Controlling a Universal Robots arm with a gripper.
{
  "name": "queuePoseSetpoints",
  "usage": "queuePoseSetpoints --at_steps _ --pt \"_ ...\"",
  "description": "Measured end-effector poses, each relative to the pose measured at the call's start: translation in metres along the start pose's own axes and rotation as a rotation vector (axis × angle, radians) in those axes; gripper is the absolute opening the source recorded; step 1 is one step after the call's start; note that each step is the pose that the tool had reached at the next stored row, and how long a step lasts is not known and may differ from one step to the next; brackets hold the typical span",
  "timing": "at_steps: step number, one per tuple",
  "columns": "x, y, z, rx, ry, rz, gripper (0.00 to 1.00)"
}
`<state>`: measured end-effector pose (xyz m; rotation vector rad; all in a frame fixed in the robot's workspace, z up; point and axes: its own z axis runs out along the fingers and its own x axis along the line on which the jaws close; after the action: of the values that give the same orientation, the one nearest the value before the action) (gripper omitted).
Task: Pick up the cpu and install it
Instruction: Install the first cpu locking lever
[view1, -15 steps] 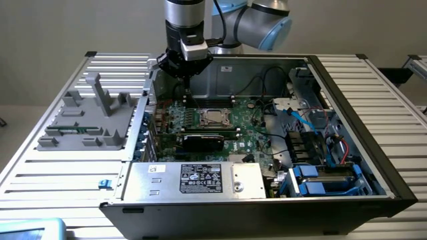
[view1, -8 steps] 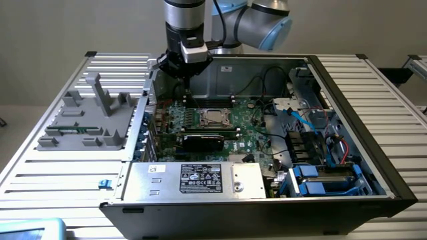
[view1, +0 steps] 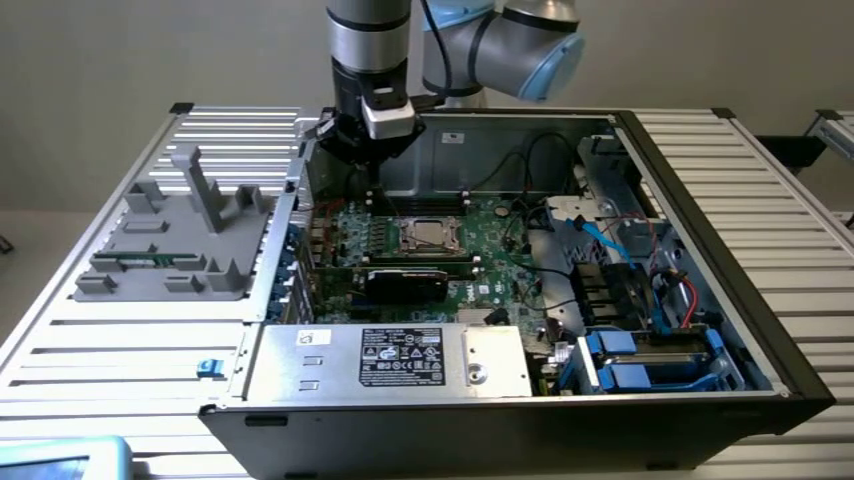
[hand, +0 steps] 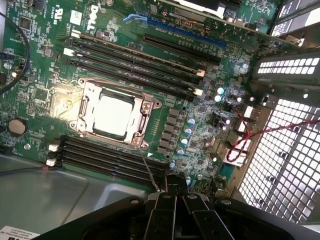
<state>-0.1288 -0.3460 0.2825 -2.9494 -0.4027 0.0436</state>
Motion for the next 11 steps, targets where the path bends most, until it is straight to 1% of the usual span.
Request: queuePoseSetpoints --at_steps 4,6,7,9,11 --pt "0.0 0.0026 0.0061 0.0033 0.0012 0.002 0.11" --pt "-0.001 0.0037 0.0092 0.0058 0.0021 0.003 0.11" --pt "-0.001 0.0041 0.0105 0.0082 0.0028 0.003 0.11" --pt "-0.001 0.0045 0.0122 0.0165 0.0051 0.004 0.11" --pt "-0.001 0.0047 0.0137 0.0276 0.0082 0.005 0.11"
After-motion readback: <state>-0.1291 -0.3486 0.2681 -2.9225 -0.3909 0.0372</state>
